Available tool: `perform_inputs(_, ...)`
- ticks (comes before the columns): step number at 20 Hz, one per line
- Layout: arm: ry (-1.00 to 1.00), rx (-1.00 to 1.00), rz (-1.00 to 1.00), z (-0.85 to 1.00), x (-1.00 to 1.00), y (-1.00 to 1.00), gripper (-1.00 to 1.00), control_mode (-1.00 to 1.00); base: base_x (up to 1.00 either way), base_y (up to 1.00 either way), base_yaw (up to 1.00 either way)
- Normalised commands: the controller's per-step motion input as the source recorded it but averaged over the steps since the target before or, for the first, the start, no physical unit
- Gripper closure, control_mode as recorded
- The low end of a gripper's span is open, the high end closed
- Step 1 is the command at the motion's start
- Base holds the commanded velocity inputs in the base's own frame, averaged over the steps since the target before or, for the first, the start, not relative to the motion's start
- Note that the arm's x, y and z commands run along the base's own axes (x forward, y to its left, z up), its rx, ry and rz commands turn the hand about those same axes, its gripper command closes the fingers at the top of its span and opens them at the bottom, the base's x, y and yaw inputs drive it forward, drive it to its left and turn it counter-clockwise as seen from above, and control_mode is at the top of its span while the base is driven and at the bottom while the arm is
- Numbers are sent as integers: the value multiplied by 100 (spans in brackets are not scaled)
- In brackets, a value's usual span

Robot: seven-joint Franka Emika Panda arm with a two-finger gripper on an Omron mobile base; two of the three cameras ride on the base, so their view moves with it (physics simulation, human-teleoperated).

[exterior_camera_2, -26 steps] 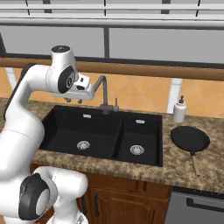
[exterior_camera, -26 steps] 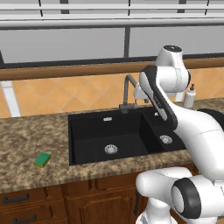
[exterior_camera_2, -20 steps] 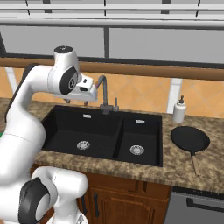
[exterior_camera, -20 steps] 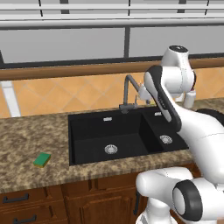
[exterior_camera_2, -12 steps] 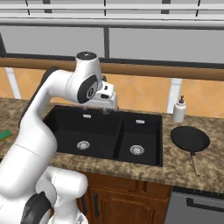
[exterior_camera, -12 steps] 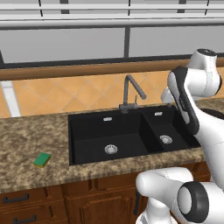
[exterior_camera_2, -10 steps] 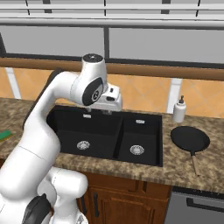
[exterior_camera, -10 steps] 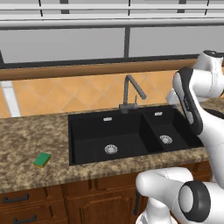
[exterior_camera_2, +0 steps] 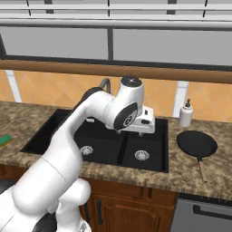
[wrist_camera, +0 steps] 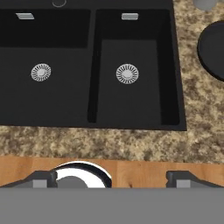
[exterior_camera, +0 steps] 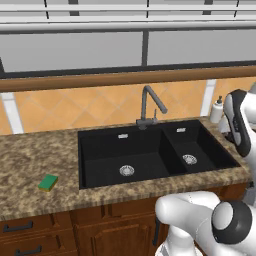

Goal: Pick the pan and sponge and place them into the sink. Then turn on the water.

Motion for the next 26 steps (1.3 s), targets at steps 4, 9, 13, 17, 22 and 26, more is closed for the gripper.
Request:
perform_inputs(4,0,-1,1,-63,0,-59,-100,-100,0,0,0)
perform_inputs(9,0,-5,0,-40,0,-39,-100,-100,0,0,0)
perform_inputs(13,0,-14,0,-32,0,-23,-100,-100,0,0,0)
perform_inputs(17,0,-18,-2,-45,0,-10,-100,-100,0,0,0)
perform_inputs(22,2,0,-1,-10,1,-46,-100,-100,0,0,0)
perform_inputs(26,6,4,0,-1,0,-49,-100,-100,0,0,0)
